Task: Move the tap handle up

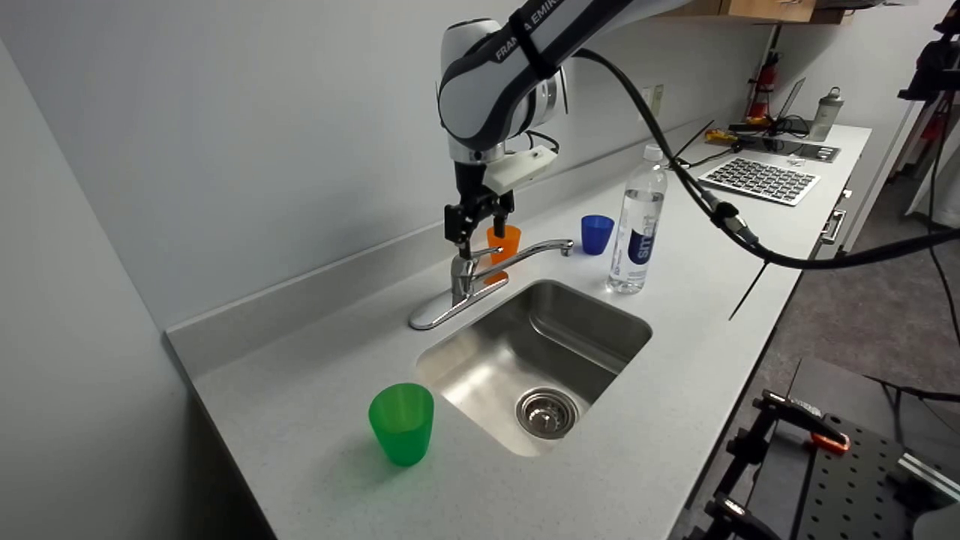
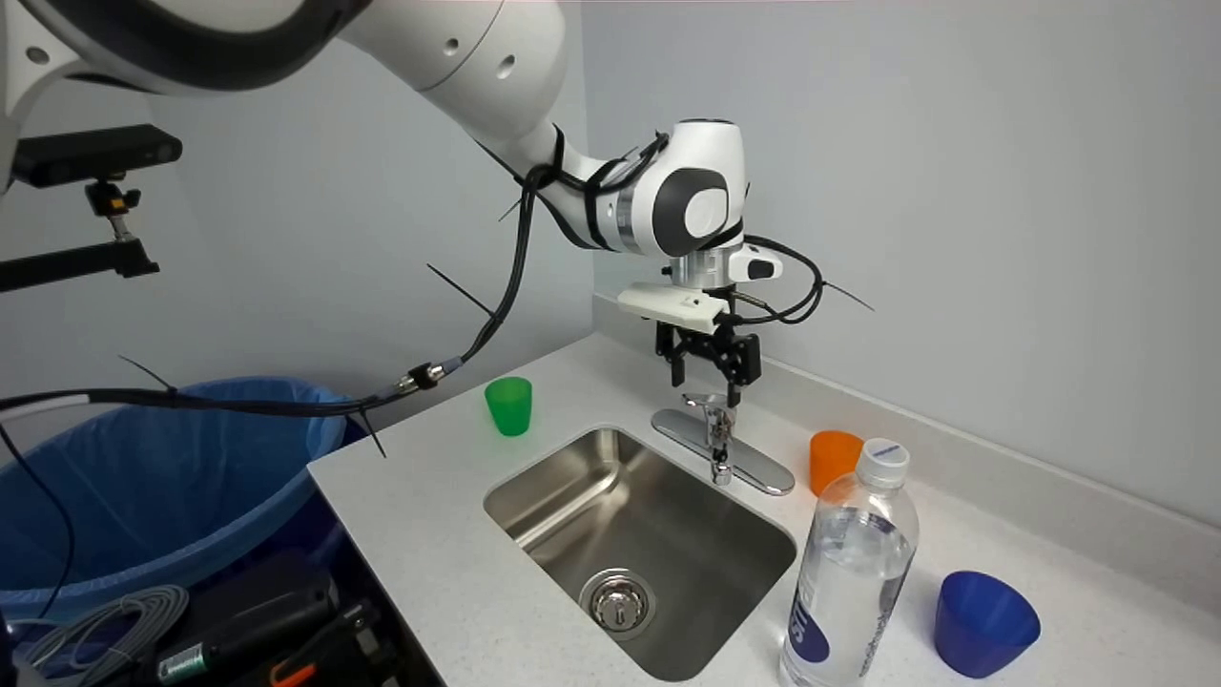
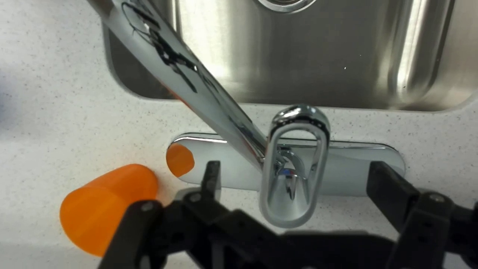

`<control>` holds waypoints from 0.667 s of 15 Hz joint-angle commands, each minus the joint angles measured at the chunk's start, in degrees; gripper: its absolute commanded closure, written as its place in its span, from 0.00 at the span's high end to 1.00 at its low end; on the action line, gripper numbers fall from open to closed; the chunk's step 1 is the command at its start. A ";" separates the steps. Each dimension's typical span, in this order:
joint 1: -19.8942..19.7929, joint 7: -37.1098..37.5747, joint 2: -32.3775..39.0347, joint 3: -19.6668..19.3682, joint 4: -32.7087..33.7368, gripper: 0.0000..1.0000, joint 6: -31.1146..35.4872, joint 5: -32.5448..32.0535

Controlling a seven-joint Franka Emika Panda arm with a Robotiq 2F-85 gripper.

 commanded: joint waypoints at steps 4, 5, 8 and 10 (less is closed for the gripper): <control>-2.15 -5.59 1.33 2.03 1.90 1.00 2.04 1.35; -2.44 -6.51 1.36 2.39 1.89 1.00 2.50 1.71; -3.41 -9.39 1.48 3.53 1.89 1.00 3.41 2.99; -4.32 -10.50 1.48 4.71 1.94 1.00 2.81 5.42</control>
